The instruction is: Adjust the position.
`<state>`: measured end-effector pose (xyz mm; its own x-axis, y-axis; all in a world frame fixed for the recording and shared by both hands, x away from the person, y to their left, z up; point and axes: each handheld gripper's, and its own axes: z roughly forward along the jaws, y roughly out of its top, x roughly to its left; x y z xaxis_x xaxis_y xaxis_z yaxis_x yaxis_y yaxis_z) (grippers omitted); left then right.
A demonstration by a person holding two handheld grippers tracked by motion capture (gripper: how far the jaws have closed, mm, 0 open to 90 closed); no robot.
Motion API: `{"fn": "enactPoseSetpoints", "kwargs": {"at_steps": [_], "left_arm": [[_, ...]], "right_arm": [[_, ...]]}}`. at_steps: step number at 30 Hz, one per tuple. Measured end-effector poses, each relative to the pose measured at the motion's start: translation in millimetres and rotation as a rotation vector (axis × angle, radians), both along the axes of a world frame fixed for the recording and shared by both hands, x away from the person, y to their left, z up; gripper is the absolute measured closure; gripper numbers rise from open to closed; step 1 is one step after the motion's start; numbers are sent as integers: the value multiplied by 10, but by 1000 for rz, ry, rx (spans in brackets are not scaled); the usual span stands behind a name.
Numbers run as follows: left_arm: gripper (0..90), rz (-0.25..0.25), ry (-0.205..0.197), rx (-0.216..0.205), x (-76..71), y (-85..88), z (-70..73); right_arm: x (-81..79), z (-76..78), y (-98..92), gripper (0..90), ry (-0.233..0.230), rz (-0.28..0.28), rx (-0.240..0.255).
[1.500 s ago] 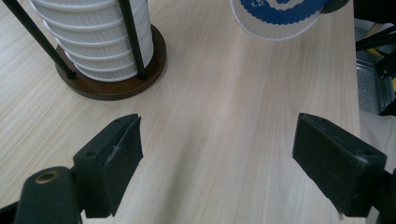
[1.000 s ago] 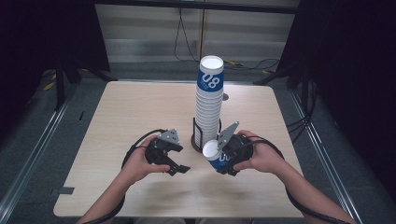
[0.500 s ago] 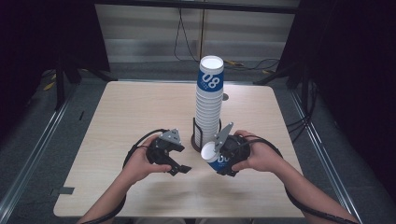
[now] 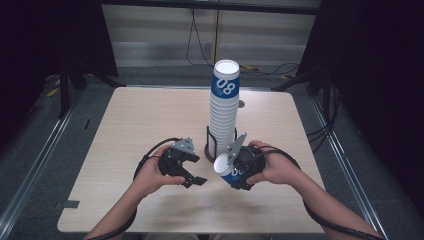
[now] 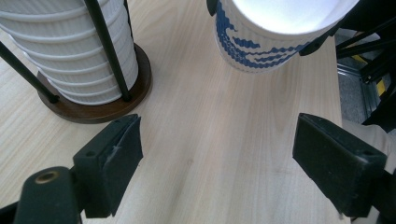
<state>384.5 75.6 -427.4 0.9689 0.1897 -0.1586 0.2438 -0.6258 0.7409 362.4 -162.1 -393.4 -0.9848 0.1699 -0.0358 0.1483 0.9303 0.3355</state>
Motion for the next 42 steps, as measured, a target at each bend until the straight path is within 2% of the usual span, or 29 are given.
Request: {"fn": "enactPoseSetpoints", "kwargs": {"at_steps": [8, 11, 14, 18, 21, 23, 24, 26, 27, 29, 32, 34, 42], "left_arm": [[157, 7, 7, -12, -10, -10, -10], [157, -5, -1, 0, -3, -10, 4], [157, -2, 3, -16, -10, -22, 7], [157, -11, 0, -11, -4, -23, 13], [158, -2, 2, -26, -7, -28, 15], [157, -11, -2, -16, -3, -26, 34], [158, -3, 4, -32, -14, -31, 33], [157, -16, 2, -28, -8, -28, 49], [157, -11, -2, -35, -11, -29, 50], [157, -14, -4, -21, -11, -17, 75], [157, -10, -6, -45, -14, -18, 69], [157, -15, -3, -36, -12, -17, 73], [157, -25, 1, -47, -19, -18, 67]], "right_arm": [[-3, -8, 5, 222, 11, -3, -15], [3, -2, 16, 222, 10, 3, -19], [11, 7, 24, 223, 6, 7, -21], [9, 10, 28, 223, 7, 2, -27], [9, 7, 26, 223, 6, 4, -29], [9, 8, 26, 223, 7, 6, -31], [12, 9, 29, 223, 2, 12, -30], [5, 16, 35, 223, 7, 4, -31], [12, 14, 39, 223, 3, 16, -32], [13, 20, 52, 223, 3, 22, -34], [9, 29, 68, 223, 0, 27, -32], [8, 23, 77, 223, 2, 31, -30], [7, -10, 108, 223, 10, 39, -42]]}}
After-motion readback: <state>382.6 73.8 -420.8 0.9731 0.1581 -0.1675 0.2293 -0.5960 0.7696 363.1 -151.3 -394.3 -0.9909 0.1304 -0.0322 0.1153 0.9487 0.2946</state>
